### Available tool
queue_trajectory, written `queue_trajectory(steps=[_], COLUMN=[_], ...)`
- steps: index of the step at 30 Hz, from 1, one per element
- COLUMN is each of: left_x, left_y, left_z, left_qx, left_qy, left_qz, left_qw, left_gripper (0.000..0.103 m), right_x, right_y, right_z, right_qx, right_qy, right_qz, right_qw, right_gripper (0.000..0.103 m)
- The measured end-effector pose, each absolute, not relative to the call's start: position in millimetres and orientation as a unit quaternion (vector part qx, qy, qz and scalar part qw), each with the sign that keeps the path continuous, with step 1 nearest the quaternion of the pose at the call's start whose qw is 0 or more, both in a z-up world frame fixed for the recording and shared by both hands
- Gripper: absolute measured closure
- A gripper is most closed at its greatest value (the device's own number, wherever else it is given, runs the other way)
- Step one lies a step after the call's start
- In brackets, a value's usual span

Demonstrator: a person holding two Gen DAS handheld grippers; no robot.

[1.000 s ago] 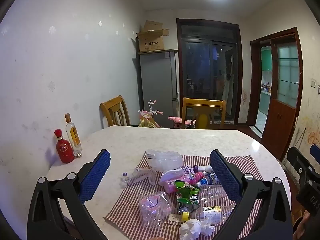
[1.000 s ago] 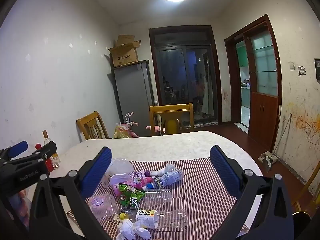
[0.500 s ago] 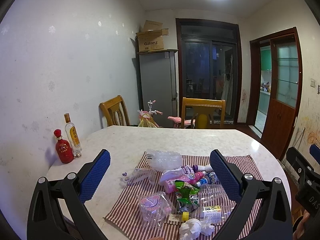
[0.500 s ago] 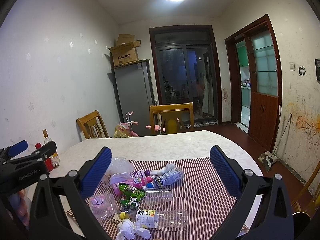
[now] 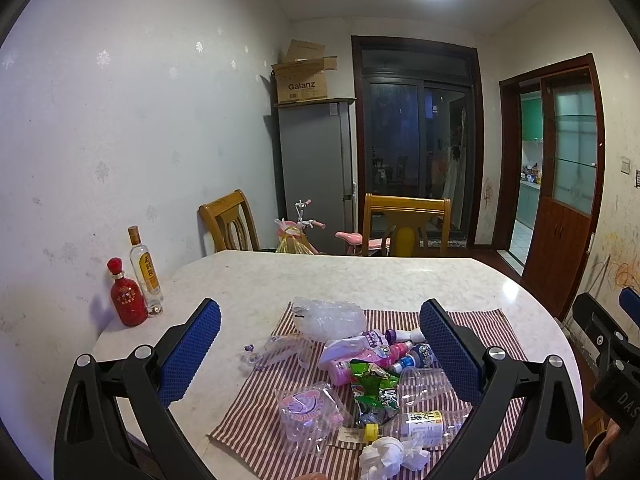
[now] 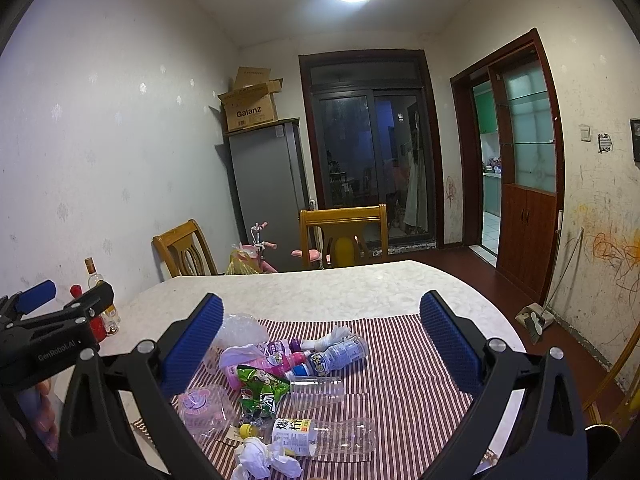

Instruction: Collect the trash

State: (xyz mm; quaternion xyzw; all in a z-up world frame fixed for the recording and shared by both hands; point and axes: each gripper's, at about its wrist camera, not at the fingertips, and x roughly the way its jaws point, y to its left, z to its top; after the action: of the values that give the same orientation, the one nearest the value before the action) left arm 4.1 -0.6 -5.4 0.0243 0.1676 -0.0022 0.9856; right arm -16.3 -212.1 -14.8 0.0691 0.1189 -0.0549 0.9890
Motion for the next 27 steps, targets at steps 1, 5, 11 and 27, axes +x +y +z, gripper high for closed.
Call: queue_trajectory(steps=[1, 5, 11, 27], left_x=[4.4, 4.1, 4.9, 3.6], left_y=[-0.4, -0.7, -0.6, -1.2], left_z=[-5.8, -5.3, -6.0, -9.8], left_qx=[0.024, 0.024, 0.025, 0.026], left_qy=[0.168, 0.168, 0.168, 0.171], left_qz=[-0.002, -0.002, -0.002, -0.004], left_qw=[0.986, 0.986, 0.985, 0.985], left_gripper=[0.006, 0.006, 0.006, 0.006], right_x=[-15.8, -15.5, -15.2, -15.2], right_y=[-211.6, -210.9, -210.5, -210.1], right_z=[-15.5, -16.1, -16.0, -18.8], right_qx=[0.069, 0.069, 0.069, 0.068], right_qy=[0.119, 0.119, 0.119, 0.121], right_qz=[-0.055, -0.055, -0.056, -0.054], right_qw=[0.989, 0.989, 0.989, 0.989], right_gripper=[0.005, 0.005, 0.005, 0.005])
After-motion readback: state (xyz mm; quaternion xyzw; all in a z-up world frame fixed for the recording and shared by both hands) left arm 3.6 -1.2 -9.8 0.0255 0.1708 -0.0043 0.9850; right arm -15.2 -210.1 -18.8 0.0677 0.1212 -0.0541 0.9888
